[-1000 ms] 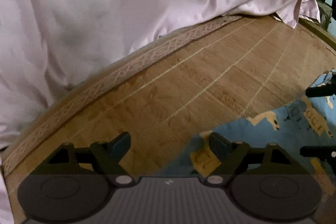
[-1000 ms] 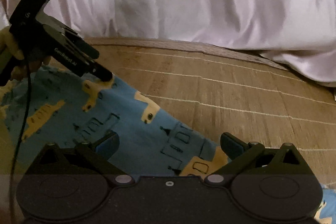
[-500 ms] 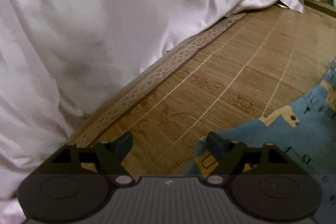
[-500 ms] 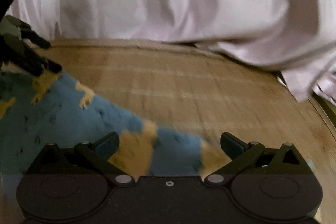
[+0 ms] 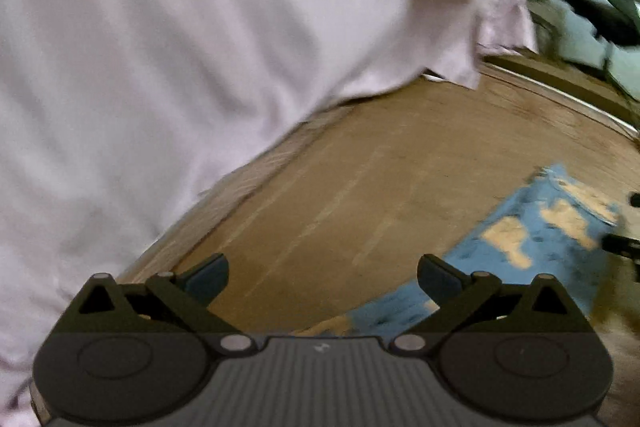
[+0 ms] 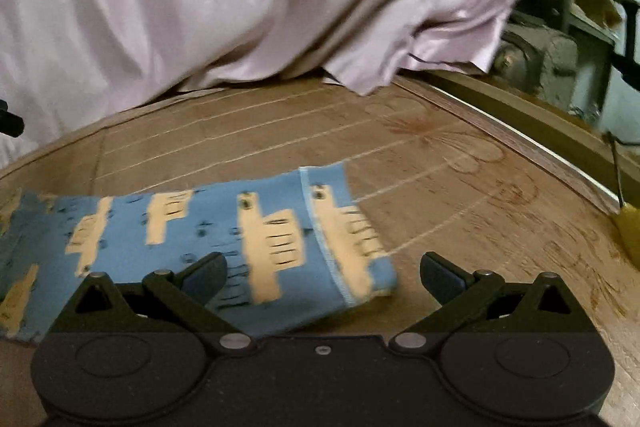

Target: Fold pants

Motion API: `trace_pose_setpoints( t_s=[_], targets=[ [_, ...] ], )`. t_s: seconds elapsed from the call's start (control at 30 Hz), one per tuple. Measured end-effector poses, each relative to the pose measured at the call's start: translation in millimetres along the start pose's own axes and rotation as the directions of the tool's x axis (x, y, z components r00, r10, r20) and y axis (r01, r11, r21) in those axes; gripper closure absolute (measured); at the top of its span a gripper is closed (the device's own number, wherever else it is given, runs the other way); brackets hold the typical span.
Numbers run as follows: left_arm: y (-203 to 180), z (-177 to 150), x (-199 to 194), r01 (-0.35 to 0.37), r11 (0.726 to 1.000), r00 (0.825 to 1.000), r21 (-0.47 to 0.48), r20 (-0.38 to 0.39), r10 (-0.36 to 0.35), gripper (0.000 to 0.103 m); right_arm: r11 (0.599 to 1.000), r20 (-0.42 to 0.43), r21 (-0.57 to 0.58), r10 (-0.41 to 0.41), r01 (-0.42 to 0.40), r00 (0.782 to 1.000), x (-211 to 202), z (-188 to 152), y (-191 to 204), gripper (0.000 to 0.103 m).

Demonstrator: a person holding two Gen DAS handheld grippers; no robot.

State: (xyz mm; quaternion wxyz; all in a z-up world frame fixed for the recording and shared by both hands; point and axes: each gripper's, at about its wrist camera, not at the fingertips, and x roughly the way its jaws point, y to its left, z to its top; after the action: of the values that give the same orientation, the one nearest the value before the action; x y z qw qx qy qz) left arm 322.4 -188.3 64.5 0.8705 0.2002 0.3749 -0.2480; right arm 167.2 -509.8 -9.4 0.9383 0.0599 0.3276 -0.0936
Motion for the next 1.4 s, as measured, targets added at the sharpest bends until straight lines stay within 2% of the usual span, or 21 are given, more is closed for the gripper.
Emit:
trace_pose_setpoints(
  t_s=[0.07,0.17,0.27,0.33,0.4,0.5,0.53,0.57,0.63,0.7,0.73,0.8,0.83,0.9,1.0,1.07,1.17,1.3,1.4],
  targets=[
    [-26.8,28.3,5.4,0.049,0.996,0.996,0.074,-0.081,-0.043,0.000,1.000,-0.023,0.006,0.030,-0.030,0.999,10.3,0.9,-9.6,0.001],
    [-63.0,68.0,17.0,0.147,0.984,0.975,0.098,-0.181,-0.127,0.000,0.999,-0.047,-0.003,0.038,-0.038,0.998,24.6,6.5,-19.6,0.001],
    [-101.3,101.6,34.0,0.257,0.959,0.960,0.121,-0.147,-0.239,0.000,0.996,-0.028,0.019,0.087,-0.086,0.996,27.0,13.3,-30.9,0.001],
    [-123.8,111.0,48.1,0.320,0.931,0.947,0.176,-0.097,-0.307,0.000,0.994,-0.024,0.047,0.099,-0.098,0.995,26.7,13.1,-39.8,0.001],
    [-144.9,114.5,66.3,0.360,0.900,0.933,0.246,-0.087,-0.349,0.002,0.992,-0.020,0.059,0.117,-0.115,0.993,23.7,10.9,-46.2,0.001],
    [-172.1,114.4,98.8,0.444,0.835,0.896,0.326,-0.170,-0.410,0.015,0.988,-0.019,0.054,0.147,-0.146,0.989,23.9,10.3,-52.4,0.001],
    [-177.3,113.3,108.2,0.463,0.822,0.886,0.332,-0.193,-0.422,0.019,0.989,-0.020,0.049,0.142,-0.141,0.990,23.8,11.0,-53.1,0.001],
    [-180.6,112.5,118.7,0.473,0.820,0.881,0.323,-0.206,-0.427,0.024,0.990,-0.021,0.046,0.134,-0.133,0.991,24.4,12.5,-53.8,0.001],
    [-179.9,111.3,131.6,0.501,0.825,0.864,0.262,-0.205,-0.460,0.048,0.991,-0.021,0.046,0.130,-0.128,0.991,24.6,13.0,-55.6,0.001],
    [-172.9,111.2,141.6,0.549,0.815,0.834,0.184,-0.187,-0.519,0.050,0.990,-0.031,0.052,0.131,-0.129,0.991,25.8,12.1,-57.9,0.002],
    [-171.3,109.9,144.6,0.563,0.811,0.825,0.159,-0.173,-0.538,0.050,0.989,-0.036,0.059,0.135,-0.133,0.990,26.2,11.6,-59.1,0.003],
    [-172.3,110.9,151.6,0.583,0.797,0.810,0.156,-0.186,-0.556,0.053,0.988,-0.042,0.075,0.142,-0.138,0.989,25.8,11.9,-60.4,0.012],
    [-174.7,109.2,153.3,0.586,0.791,0.808,0.174,-0.195,-0.556,0.061,0.987,-0.041,0.079,0.146,-0.142,0.989,24.9,12.1,-60.6,0.014],
    [-179.0,107.2,155.8,0.580,0.787,0.813,0.211,-0.202,-0.546,0.066,0.986,-0.045,0.084,0.149,-0.145,0.988,22.6,11.5,-60.2,0.025],
    [-184.9,99.3,156.9,0.561,0.787,0.827,0.258,-0.211,-0.521,0.066,0.983,-0.057,0.089,0.166,-0.160,0.985,19.3,9.4,-58.9,0.042],
    [-190.5,92.6,158.6,0.534,0.787,0.845,0.308,-0.226,-0.485,0.066,0.983,-0.061,0.098,0.161,-0.155,0.985,18.5,7.9,-58.7,0.045],
    [-194.0,86.7,155.5,0.497,0.796,0.868,0.345,-0.194,-0.458,0.059,0.981,-0.082,0.139,0.149,-0.137,0.985,21.7,4.8,-61.6,0.055],
    [-198.1,86.6,155.5,0.476,0.803,0.879,0.359,-0.181,-0.440,0.055,0.978,-0.076,0.158,0.149,-0.135,0.986,20.2,2.2,-62.1,0.061],
    [-199.0,84.6,153.0,0.465,0.807,0.885,0.365,-0.171,-0.433,0.055,0.971,-0.076,0.186,0.165,-0.148,0.983,19.1,0.8,-62.6,0.070]
  ],
)
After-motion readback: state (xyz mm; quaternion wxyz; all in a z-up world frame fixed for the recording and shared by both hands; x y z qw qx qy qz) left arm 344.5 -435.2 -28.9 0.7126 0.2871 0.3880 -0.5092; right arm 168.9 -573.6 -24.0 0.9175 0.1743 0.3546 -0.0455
